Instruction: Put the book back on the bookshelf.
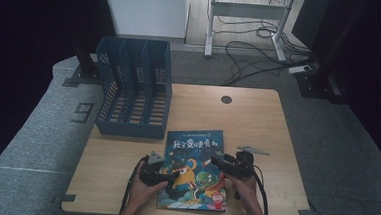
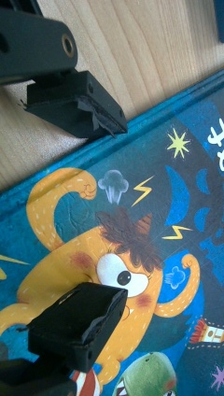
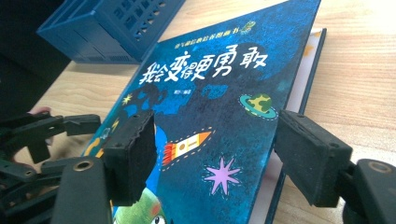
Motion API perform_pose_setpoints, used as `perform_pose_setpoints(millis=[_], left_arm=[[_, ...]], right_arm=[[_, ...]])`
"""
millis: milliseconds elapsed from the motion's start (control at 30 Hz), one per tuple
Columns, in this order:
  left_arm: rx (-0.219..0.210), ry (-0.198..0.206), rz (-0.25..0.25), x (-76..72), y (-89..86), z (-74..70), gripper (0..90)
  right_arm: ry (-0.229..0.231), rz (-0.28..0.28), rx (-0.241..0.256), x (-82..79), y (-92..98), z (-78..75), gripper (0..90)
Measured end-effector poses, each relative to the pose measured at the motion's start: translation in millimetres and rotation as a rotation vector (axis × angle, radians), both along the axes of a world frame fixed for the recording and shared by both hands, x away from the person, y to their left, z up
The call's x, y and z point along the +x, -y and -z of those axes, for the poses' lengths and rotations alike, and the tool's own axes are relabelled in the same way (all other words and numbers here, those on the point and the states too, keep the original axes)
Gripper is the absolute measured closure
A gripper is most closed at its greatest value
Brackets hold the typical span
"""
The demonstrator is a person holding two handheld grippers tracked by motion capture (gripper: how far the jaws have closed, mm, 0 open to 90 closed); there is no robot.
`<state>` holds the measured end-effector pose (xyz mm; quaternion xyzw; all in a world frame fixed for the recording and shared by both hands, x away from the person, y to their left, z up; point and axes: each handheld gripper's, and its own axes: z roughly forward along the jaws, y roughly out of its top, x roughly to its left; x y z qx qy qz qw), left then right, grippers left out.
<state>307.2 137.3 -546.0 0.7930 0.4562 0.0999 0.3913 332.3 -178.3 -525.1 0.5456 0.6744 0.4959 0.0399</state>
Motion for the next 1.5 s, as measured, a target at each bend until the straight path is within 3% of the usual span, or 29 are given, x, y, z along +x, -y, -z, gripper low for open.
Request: perform_pose_setpoints(millis=[100, 267, 467, 833, 867, 933, 1100, 1500], left_arm=[[-0.012, -0.006, 0.003, 0.6, -1.6, -0.1, 18.4], [-0.029, -0.014, 0.004, 1.5, -3.4, -0.1, 18.2], [-0.032, -0.012, 0.006, 1.5, -3.6, -0.2, 18.3], [-0.037, -0.015, 0.006, 1.9, -4.2, -0.3, 18.3], [-0.043, -0.020, 0.008, 2.2, -5.0, -0.5, 18.3], [-0.042, -0.020, 0.008, 2.2, -5.0, -0.5, 18.3], [-0.034, -0.014, 0.006, 1.8, -4.0, -0.3, 18.2], [-0.047, -0.015, 0.003, 2.2, -5.2, -0.8, 17.8]], right_arm=[[0.004, -0.009, 0.010, -0.2, 1.7, -1.6, 30.1], [-0.009, -0.023, 0.088, 0.4, 9.5, -4.2, 32.5], [-0.022, -0.032, 0.107, 1.0, 11.2, -4.0, 33.4], [-0.074, -0.033, 0.175, 3.0, 16.6, -2.1, 34.8], [-0.086, -0.034, 0.206, 3.4, 18.8, -1.6, 35.8], [-0.095, -0.037, 0.219, 3.7, 19.9, -1.5, 36.1], [-0.111, -0.034, 0.208, 4.1, 19.3, -0.1, 36.1], [-0.127, -0.052, 0.288, 4.9, 23.8, 1.7, 37.8]])
